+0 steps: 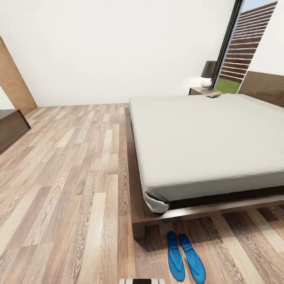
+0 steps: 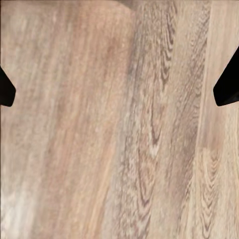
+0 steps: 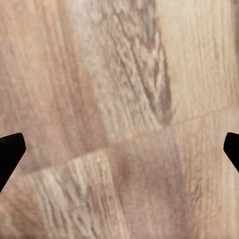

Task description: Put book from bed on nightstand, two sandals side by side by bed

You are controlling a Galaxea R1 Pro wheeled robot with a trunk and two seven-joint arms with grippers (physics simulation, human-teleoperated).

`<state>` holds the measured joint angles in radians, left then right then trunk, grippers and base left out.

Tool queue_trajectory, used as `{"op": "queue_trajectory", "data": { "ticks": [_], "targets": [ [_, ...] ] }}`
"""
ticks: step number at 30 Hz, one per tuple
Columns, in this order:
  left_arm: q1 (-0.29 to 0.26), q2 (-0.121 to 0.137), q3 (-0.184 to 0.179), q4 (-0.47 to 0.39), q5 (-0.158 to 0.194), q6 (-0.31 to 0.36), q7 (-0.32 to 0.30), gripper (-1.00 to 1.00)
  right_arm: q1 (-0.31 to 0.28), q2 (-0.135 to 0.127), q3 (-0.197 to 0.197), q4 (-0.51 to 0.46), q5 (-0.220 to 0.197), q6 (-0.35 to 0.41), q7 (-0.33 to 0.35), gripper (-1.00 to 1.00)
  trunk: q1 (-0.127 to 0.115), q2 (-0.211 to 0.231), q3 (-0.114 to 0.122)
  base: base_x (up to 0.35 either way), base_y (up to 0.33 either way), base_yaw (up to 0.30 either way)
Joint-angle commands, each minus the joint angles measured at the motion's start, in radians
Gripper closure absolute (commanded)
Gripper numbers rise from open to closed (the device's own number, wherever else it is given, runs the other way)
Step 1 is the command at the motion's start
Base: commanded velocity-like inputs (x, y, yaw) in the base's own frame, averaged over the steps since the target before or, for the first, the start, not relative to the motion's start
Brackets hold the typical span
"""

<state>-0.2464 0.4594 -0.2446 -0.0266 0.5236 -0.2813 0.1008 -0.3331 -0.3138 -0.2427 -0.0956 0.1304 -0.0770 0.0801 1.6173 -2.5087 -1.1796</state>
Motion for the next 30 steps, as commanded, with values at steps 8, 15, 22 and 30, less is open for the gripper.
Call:
{"op": "queue_trajectory", "data": {
  "ticks": [8,15,22,30],
  "targets": [
    [0.002,-0.025,-0.008,-0.001,0.008,-0.005,0.004,-1.00,0.011,-0.001,-0.009,0.006,0.011,-0.005,0.004,-1.00,-0.004,0.002,0.030,0.000,0.000,0.000],
    [0.002,-0.029,-0.008,-0.001,0.009,-0.007,0.004,-1.00,0.013,0.001,-0.008,0.006,0.012,-0.006,0.004,-1.00,-0.007,0.003,0.057,0.000,0.000,0.000],
    [0.002,-0.030,-0.008,-0.001,0.009,-0.007,0.005,-1.00,0.014,-0.001,-0.008,0.007,0.012,-0.006,0.004,-1.00,-0.010,0.005,0.084,0.000,0.000,0.000],
    [0.002,-0.030,-0.008,-0.001,0.009,-0.016,0.005,-1.00,0.014,0.001,-0.007,0.007,0.012,-0.006,0.003,-1.00,-0.014,0.007,0.115,0.000,0.000,0.000]
  ]
}}
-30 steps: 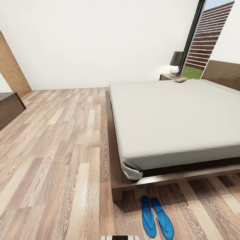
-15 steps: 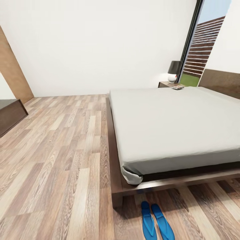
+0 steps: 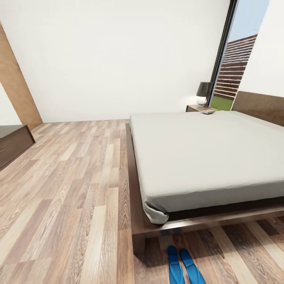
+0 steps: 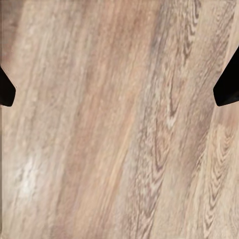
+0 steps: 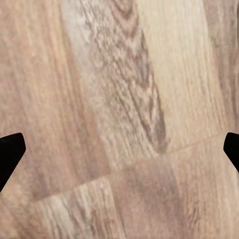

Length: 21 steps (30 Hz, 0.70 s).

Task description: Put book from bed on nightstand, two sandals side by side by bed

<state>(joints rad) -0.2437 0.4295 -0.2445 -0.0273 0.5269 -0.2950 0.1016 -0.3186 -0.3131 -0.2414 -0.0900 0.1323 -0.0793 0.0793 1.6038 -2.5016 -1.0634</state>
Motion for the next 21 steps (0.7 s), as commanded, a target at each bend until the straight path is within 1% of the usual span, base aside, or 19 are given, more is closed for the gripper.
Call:
{"op": "queue_trajectory", "data": {
  "ticks": [1,8,12,17,21],
  "targets": [
    [0.000,0.000,-0.009,0.000,0.005,-0.006,0.004,-1.00,-0.001,0.000,-0.009,0.001,0.010,-0.004,0.004,-1.00,-0.001,0.000,0.003,0.000,0.000,0.000],
    [0.000,-0.002,-0.009,0.001,0.005,-0.021,0.004,-1.00,0.000,-0.001,-0.009,0.004,0.009,-0.004,0.004,-1.00,-0.004,0.002,0.030,0.000,0.000,0.000],
    [0.000,-0.007,-0.010,0.001,0.004,-0.025,0.004,-1.00,0.000,0.000,-0.009,0.007,0.010,-0.004,0.005,-1.00,-0.019,0.030,0.043,0.000,0.000,0.000],
    [0.000,-0.031,-0.011,0.001,0.003,-0.027,0.004,-1.00,0.000,0.002,-0.008,0.009,0.010,-0.004,0.005,-1.00,-0.038,0.065,0.058,0.000,0.000,0.000],
    [0.000,-0.044,-0.014,0.001,0.001,-0.028,0.004,-1.00,0.000,0.005,-0.007,0.011,0.012,-0.004,0.005,-1.00,-0.054,0.093,0.071,0.000,0.000,0.000]
  ]
}}
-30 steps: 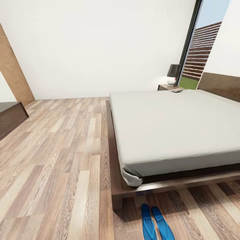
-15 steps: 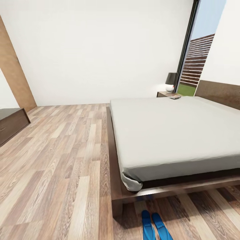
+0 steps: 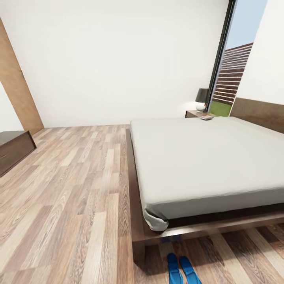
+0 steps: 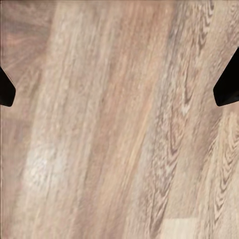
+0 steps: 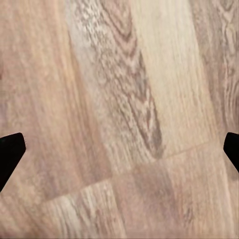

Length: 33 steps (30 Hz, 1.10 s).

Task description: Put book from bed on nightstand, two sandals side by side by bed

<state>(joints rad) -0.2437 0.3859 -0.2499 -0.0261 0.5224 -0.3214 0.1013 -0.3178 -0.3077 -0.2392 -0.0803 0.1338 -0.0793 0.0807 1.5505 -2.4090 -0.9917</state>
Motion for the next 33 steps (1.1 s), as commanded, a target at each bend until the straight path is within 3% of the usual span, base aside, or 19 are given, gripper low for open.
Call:
{"op": "queue_trajectory", "data": {
  "ticks": [1,8,14,24,33],
  "targets": [
    [0.000,-0.003,-0.009,-0.001,0.005,-0.002,0.004,-1.00,-0.001,0.000,-0.009,0.002,0.011,-0.004,0.004,-1.00,-0.004,0.007,0.002,0.000,0.000,0.000],
    [0.000,-0.014,-0.009,-0.003,0.004,-0.003,0.005,-1.00,0.000,0.001,-0.008,0.007,0.012,-0.004,0.003,-1.00,-0.031,0.056,0.024,0.000,0.000,0.000],
    [0.000,-0.051,-0.011,-0.003,0.002,-0.004,0.005,-1.00,0.000,0.002,-0.008,0.041,0.013,-0.004,0.003,-1.00,-0.054,0.098,0.043,0.000,0.000,0.000],
    [0.000,-0.070,-0.013,-0.003,0.001,-0.004,0.005,-1.00,0.000,0.000,-0.008,0.058,0.012,-0.004,0.003,-1.00,-0.092,0.168,0.074,0.000,0.000,0.000],
    [0.000,-0.111,-0.014,-0.003,-0.002,-0.004,0.005,-1.00,0.000,0.000,-0.008,0.065,0.013,-0.004,0.003,-1.00,-0.127,0.231,0.103,0.000,0.000,0.000]
  ]
}}
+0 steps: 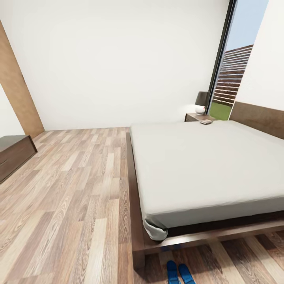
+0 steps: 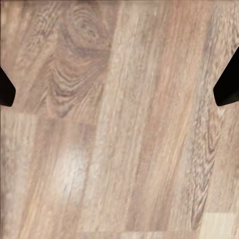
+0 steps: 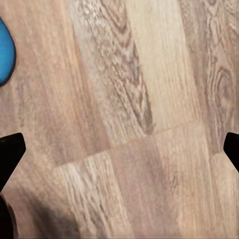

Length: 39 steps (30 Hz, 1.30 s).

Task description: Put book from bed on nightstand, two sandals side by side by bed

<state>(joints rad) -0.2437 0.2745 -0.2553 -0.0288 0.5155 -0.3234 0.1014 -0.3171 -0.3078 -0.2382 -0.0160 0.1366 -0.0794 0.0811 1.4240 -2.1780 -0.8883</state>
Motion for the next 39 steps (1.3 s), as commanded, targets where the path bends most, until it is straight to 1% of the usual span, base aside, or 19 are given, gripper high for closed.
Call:
{"op": "queue_trajectory", "data": {
  "ticks": [1,6,8,26,39],
  "targets": [
    [0.000,-0.002,-0.008,0.000,0.005,-0.002,0.004,-1.00,-0.001,0.000,-0.009,0.002,0.010,-0.003,0.003,-1.00,-0.004,0.007,0.002,0.000,0.000,0.000],
    [0.000,-0.011,-0.008,0.000,0.005,-0.004,0.004,-1.00,0.000,0.002,-0.009,0.003,0.011,-0.003,0.003,-1.00,-0.023,0.042,0.018,0.000,0.000,0.000],
    [0.000,-0.012,-0.008,0.000,0.005,-0.017,0.004,-1.00,0.002,0.002,-0.009,0.003,0.011,-0.003,0.003,-1.00,-0.031,0.056,0.024,0.000,0.000,0.000],
    [0.000,-0.011,-0.010,0.000,0.005,-0.051,0.007,-1.00,0.005,0.007,-0.009,0.004,0.007,-0.003,0.002,-1.00,-0.100,0.182,0.081,0.000,0.000,0.000],
    [0.000,-0.012,-0.012,0.000,0.005,-0.056,0.008,-1.00,0.007,0.007,-0.009,0.005,0.006,-0.003,0.002,-1.00,-0.150,0.273,0.121,0.000,0.000,0.000]
  ]
}}
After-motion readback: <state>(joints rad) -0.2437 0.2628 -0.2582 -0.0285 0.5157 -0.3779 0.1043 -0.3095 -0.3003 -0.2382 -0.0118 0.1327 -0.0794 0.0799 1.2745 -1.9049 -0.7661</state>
